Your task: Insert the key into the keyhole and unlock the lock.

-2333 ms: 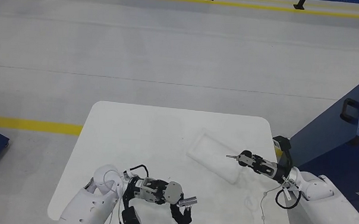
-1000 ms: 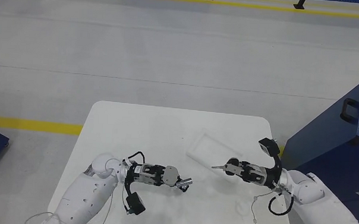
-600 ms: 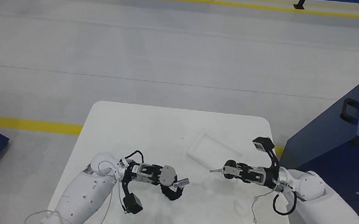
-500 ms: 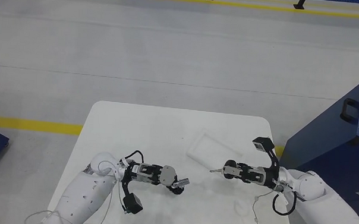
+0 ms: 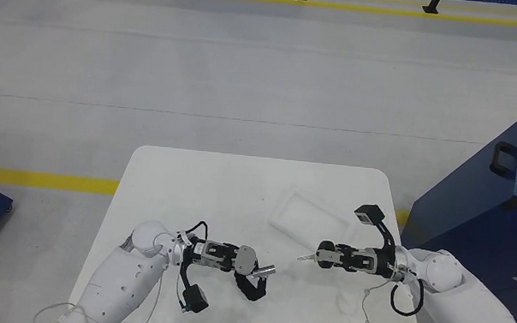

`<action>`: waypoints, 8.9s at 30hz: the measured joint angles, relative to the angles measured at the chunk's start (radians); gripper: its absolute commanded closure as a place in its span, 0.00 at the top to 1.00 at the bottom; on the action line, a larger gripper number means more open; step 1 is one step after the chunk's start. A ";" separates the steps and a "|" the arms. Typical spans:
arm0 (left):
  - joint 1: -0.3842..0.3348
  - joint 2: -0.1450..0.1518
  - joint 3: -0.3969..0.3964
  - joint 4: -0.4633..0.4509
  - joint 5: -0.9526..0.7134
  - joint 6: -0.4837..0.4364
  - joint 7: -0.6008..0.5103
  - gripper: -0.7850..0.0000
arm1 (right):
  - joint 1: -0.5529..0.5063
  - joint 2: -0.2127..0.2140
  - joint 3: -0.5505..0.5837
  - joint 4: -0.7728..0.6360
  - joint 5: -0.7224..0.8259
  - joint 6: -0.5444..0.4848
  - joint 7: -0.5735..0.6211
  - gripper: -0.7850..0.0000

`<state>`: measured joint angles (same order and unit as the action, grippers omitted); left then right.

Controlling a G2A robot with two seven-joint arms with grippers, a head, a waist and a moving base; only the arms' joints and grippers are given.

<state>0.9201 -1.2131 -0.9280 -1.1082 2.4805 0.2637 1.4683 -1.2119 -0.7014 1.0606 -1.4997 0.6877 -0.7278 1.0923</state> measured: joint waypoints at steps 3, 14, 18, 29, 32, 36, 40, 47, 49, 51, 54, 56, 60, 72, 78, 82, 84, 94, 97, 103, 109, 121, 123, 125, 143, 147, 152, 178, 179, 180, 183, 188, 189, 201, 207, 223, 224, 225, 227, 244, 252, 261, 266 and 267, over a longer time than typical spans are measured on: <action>0.004 0.004 0.001 -0.009 0.012 0.002 -0.017 0.00 | -0.003 -0.001 -0.004 0.000 0.000 0.017 0.017 0.00; 0.004 0.006 0.004 -0.011 0.026 0.007 -0.033 0.00 | -0.002 -0.002 -0.007 -0.001 -0.002 0.024 0.024 0.00; 0.010 0.005 0.004 -0.020 0.018 0.001 -0.041 0.00 | -0.007 -0.004 -0.008 -0.008 -0.012 0.032 0.011 0.00; 0.039 0.019 -0.005 -0.073 -0.033 -0.063 -0.057 0.00 | -0.008 -0.024 -0.022 0.003 -0.033 0.031 0.019 0.00; 0.037 0.021 -0.001 -0.082 -0.023 -0.066 -0.050 0.00 | -0.006 -0.025 -0.022 0.007 -0.025 0.030 0.023 0.00; 0.037 0.021 0.000 -0.082 -0.022 -0.066 -0.048 0.00 | -0.006 -0.025 -0.022 0.006 -0.026 0.030 0.022 0.00; 0.037 0.021 -0.001 -0.082 -0.022 -0.066 -0.049 0.00 | -0.009 -0.026 -0.023 0.002 -0.021 0.035 0.017 0.00; 0.037 0.021 -0.001 -0.082 -0.022 -0.066 -0.049 0.00 | -0.019 -0.036 -0.025 -0.027 0.047 0.118 0.029 0.00; 0.037 0.021 -0.001 -0.082 -0.022 -0.066 -0.049 0.00 | -0.018 -0.039 -0.024 -0.025 0.064 0.129 0.049 0.00; 0.037 0.021 -0.001 -0.082 -0.022 -0.066 -0.049 0.00 | -0.017 -0.041 -0.022 -0.023 0.068 0.136 0.062 0.00; 0.037 0.021 -0.001 -0.082 -0.022 -0.066 -0.049 0.00 | -0.017 -0.045 -0.019 -0.020 0.066 0.143 0.076 0.00; 0.037 0.021 -0.001 -0.082 -0.022 -0.066 -0.049 0.00 | -0.015 -0.047 -0.018 -0.018 0.054 0.148 0.080 0.00; 0.037 0.021 -0.001 -0.082 -0.022 -0.066 -0.049 0.00 | -0.016 -0.053 -0.016 -0.018 0.037 0.152 0.076 0.00; 0.037 0.021 -0.001 -0.082 -0.022 -0.066 -0.049 0.00 | -0.012 -0.072 -0.016 -0.026 0.013 0.166 0.068 0.00; 0.037 0.021 -0.001 -0.082 -0.022 -0.066 -0.049 0.00 | -0.013 -0.080 -0.014 -0.025 0.000 0.168 0.058 0.00; 0.037 0.021 -0.001 -0.082 -0.022 -0.066 -0.049 0.00 | -0.012 -0.087 -0.014 -0.025 -0.009 0.167 0.052 0.00; 0.037 0.021 -0.001 -0.082 -0.022 -0.066 -0.049 0.00 | -0.012 -0.089 -0.014 -0.024 -0.014 0.166 0.049 0.00; 0.037 0.021 -0.001 -0.082 -0.022 -0.066 -0.049 0.00 | -0.013 -0.102 -0.004 -0.022 -0.039 0.155 0.034 0.00; 0.037 0.021 -0.001 -0.082 -0.022 -0.066 -0.049 0.00 | -0.015 -0.104 0.001 -0.022 -0.042 0.156 0.034 0.00; 0.037 0.021 -0.001 -0.082 -0.022 -0.066 -0.049 0.00 | -0.016 -0.109 0.010 -0.022 -0.045 0.157 0.040 0.00; 0.037 0.021 -0.001 -0.082 -0.022 -0.066 -0.049 0.00 | -0.015 -0.115 0.018 -0.024 -0.046 0.160 0.050 0.00; 0.037 0.021 -0.001 -0.082 -0.022 -0.066 -0.049 0.00 | -0.021 -0.123 0.033 -0.028 -0.069 0.165 0.060 0.00; 0.037 0.021 -0.001 -0.082 -0.022 -0.066 -0.049 0.00 | -0.023 -0.124 0.035 -0.030 -0.070 0.165 0.062 0.00; 0.037 0.021 -0.001 -0.082 -0.022 -0.066 -0.049 0.00 | -0.025 -0.125 0.039 -0.032 -0.072 0.164 0.065 0.00; 0.037 0.021 -0.001 -0.082 -0.022 -0.066 -0.049 0.00 | -0.037 -0.135 0.061 -0.046 -0.100 0.161 0.077 0.00; 0.037 0.021 -0.001 -0.082 -0.022 -0.066 -0.049 0.00 | -0.038 -0.136 0.067 -0.049 -0.110 0.159 0.079 0.00; 0.037 0.021 -0.001 -0.082 -0.022 -0.066 -0.049 0.00 | -0.039 -0.138 0.075 -0.055 -0.117 0.154 0.089 0.00; 0.037 0.021 -0.001 -0.082 -0.022 -0.066 -0.049 0.00 | -0.041 -0.146 0.097 -0.069 -0.135 0.173 0.128 0.00; 0.037 0.021 -0.001 -0.082 -0.022 -0.066 -0.049 0.00 | -0.041 -0.146 0.097 -0.069 -0.135 0.174 0.129 0.00; 0.037 0.021 -0.001 -0.082 -0.022 -0.066 -0.049 0.00 | -0.040 -0.147 0.097 -0.069 -0.135 0.175 0.130 0.00; 0.037 0.021 -0.001 -0.082 -0.022 -0.066 -0.049 0.00 | -0.037 -0.148 0.097 -0.069 -0.136 0.185 0.138 0.00; 0.037 0.021 -0.001 -0.082 -0.022 -0.066 -0.049 0.00 | -0.032 -0.150 0.095 -0.070 -0.138 0.200 0.146 0.00; 0.037 0.021 -0.001 -0.082 -0.022 -0.066 -0.049 0.00 | -0.031 -0.151 0.095 -0.070 -0.137 0.202 0.147 0.00; 0.037 0.021 -0.001 -0.082 -0.022 -0.066 -0.049 0.00 | -0.010 -0.159 0.083 -0.066 -0.140 0.250 0.151 0.00; 0.037 0.021 -0.001 -0.082 -0.022 -0.066 -0.049 0.00 | -0.005 -0.165 0.071 -0.065 -0.150 0.263 0.149 0.00; 0.037 0.021 -0.001 -0.082 -0.022 -0.066 -0.049 0.00 | 0.002 -0.178 0.056 -0.063 -0.146 0.278 0.142 0.00; 0.037 0.021 -0.001 -0.082 -0.022 -0.066 -0.049 0.00 | 0.003 -0.178 0.055 -0.063 -0.146 0.279 0.142 0.00; 0.037 0.021 -0.001 -0.082 -0.022 -0.066 -0.049 0.00 | 0.004 -0.179 0.053 -0.063 -0.146 0.279 0.142 0.00; 0.037 0.021 -0.001 -0.082 -0.022 -0.066 -0.049 0.00 | 0.005 -0.181 0.051 -0.062 -0.147 0.281 0.142 0.00; 0.037 0.021 -0.001 -0.082 -0.022 -0.066 -0.049 0.00 | 0.014 -0.192 0.043 -0.051 -0.145 0.287 0.143 0.45; 0.037 0.021 -0.001 -0.082 -0.022 -0.066 -0.049 0.00 | 0.011 -0.195 0.053 -0.046 -0.140 0.283 0.137 1.00; 0.037 0.021 -0.001 -0.082 -0.022 -0.066 -0.049 0.00 | 0.000 -0.193 0.084 -0.032 -0.117 0.273 0.147 0.80; 0.037 0.021 -0.001 -0.082 -0.022 -0.066 -0.049 0.00 | -0.009 -0.192 0.101 -0.023 -0.096 0.265 0.166 0.30; 0.037 0.021 -0.001 -0.082 -0.022 -0.066 -0.049 0.00 | -0.010 -0.192 0.103 -0.022 -0.094 0.265 0.168 0.16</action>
<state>0.9568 -1.1923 -0.9285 -1.1898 2.4582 0.1980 1.4196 -1.2215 -0.8933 1.1632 -1.5219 0.5936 -0.4631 1.2607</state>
